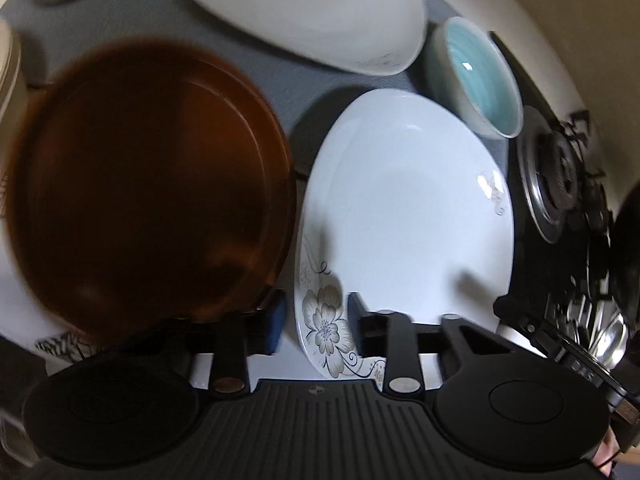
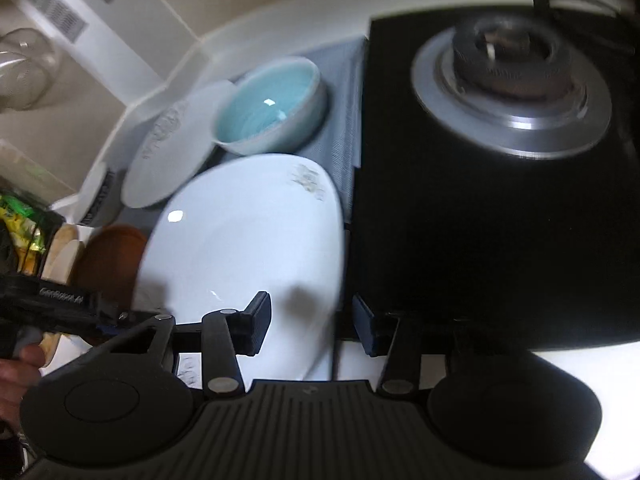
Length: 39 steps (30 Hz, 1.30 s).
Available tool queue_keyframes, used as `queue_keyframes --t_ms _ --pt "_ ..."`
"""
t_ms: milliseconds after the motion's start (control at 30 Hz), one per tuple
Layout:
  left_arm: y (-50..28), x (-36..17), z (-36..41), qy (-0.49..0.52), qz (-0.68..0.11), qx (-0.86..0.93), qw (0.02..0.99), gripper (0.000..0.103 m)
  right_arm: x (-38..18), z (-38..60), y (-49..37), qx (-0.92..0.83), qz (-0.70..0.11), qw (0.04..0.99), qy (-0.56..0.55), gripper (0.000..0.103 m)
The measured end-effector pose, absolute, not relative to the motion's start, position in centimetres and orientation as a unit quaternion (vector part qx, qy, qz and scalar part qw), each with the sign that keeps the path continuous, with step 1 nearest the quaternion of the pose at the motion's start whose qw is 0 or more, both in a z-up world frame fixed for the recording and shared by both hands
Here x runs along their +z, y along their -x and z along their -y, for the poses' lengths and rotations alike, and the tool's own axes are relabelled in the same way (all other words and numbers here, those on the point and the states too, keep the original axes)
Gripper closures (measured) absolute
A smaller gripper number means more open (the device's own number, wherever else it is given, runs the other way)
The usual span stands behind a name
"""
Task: Organize plates and bowls
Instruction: 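Grasp the large white floral square plate's rim with both grippers, then lift the floral plate and lower it onto the other white square plate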
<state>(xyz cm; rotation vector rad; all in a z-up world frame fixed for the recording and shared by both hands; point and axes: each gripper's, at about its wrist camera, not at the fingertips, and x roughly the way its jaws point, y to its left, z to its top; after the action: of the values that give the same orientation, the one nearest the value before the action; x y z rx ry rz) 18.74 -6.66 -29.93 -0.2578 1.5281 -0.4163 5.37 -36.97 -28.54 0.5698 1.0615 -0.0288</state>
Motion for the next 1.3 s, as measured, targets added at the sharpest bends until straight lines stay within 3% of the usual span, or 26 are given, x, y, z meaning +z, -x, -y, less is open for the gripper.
queue_keyframes --t_ms 133,300,500,700,1300 --pt "-18.9 -30.2 6.0 0.143 -0.69 -0.172 0.689 0.084 -30.0 37.4 -6.0 0.011 -0.509 0.81 -0.291 0.084" --pt "-18.5 -28.7 5.4 0.122 -0.678 -0.175 0.704 0.086 -29.4 36.9 -5.8 0.034 -0.522 0.812 -0.26 0.092" --pt "-19.5 -29.1 5.9 0.129 -0.692 -0.175 0.688 0.078 -30.3 38.2 -6.7 0.044 -0.522 0.802 -0.288 0.091" --pt "-17.7 -24.7 7.0 0.1 -0.659 -0.178 0.724 0.079 -28.2 38.8 -5.5 0.046 -0.496 0.819 -0.284 0.089" --pt "-15.8 -18.6 5.5 0.184 -0.625 -0.116 0.749 0.08 -22.2 38.7 -7.2 0.109 -0.481 0.821 -0.288 0.085"
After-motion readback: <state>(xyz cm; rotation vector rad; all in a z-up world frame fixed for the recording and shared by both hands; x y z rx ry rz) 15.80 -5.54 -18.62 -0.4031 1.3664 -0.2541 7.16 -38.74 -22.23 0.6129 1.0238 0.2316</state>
